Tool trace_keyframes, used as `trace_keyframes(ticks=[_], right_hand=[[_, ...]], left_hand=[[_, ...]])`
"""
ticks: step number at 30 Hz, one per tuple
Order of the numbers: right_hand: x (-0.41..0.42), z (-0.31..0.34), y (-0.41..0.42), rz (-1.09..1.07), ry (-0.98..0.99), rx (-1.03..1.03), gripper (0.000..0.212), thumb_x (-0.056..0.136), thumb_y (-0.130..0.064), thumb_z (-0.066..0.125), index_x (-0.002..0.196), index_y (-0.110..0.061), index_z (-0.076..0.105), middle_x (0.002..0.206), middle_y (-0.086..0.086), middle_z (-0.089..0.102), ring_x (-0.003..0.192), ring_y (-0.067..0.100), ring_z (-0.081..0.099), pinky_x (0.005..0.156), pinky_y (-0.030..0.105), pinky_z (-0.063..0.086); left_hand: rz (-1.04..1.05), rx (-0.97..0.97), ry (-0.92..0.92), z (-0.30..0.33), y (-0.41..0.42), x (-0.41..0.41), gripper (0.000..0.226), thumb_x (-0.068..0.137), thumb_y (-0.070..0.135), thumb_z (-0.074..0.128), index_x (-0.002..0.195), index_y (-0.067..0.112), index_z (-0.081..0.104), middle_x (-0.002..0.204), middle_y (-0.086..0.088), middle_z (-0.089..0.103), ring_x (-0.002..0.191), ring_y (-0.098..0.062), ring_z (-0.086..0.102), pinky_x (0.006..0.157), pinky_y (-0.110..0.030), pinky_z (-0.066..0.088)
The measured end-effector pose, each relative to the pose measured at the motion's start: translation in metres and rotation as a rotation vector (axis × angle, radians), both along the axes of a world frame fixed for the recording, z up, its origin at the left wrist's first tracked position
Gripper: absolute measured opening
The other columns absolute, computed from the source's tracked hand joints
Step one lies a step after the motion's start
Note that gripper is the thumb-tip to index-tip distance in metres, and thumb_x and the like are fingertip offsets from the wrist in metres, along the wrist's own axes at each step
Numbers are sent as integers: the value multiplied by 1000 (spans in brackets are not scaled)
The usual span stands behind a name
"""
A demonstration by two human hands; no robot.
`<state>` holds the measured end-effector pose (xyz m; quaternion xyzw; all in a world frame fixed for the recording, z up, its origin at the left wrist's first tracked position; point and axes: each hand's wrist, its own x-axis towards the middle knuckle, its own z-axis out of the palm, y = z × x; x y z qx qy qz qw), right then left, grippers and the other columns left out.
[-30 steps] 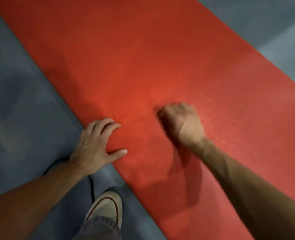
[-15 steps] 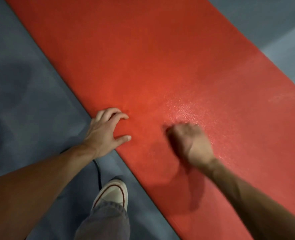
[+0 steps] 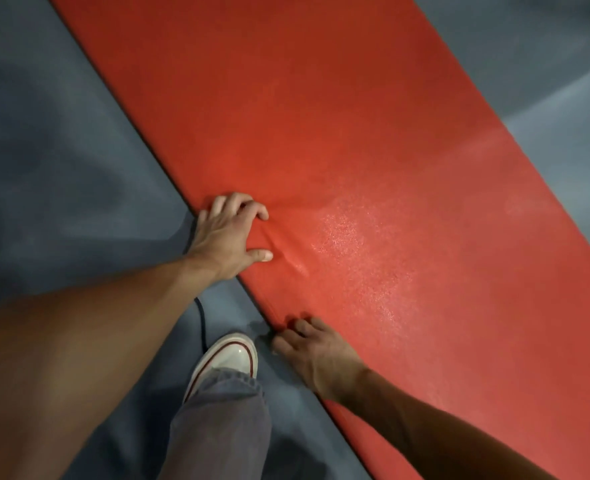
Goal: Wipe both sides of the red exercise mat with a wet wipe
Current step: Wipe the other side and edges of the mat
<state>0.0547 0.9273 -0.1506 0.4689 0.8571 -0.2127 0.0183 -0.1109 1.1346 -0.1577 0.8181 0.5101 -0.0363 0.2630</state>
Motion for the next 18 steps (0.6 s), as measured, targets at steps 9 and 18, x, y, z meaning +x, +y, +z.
trace_keyframes(ticks=[9, 18], right_hand=[[47, 73, 41, -307, -121, -81, 3, 101, -25, 53, 98, -24, 52, 86, -4, 57, 71, 19, 54, 62, 38, 52], [58, 75, 51, -640, 74, -262, 7, 97, -17, 65, 94, -23, 68, 93, -7, 62, 66, 8, 64, 57, 18, 46]], left_hand=[[26, -70, -16, 9, 5, -1, 67, 68, 58, 86, 120, 40, 49, 137, 11, 37, 129, -19, 33, 104, -44, 30], [-11, -164, 103, 23, 17, 8, 66, 67, 56, 88, 116, 37, 48, 133, 8, 36, 127, -21, 32, 101, -43, 33]])
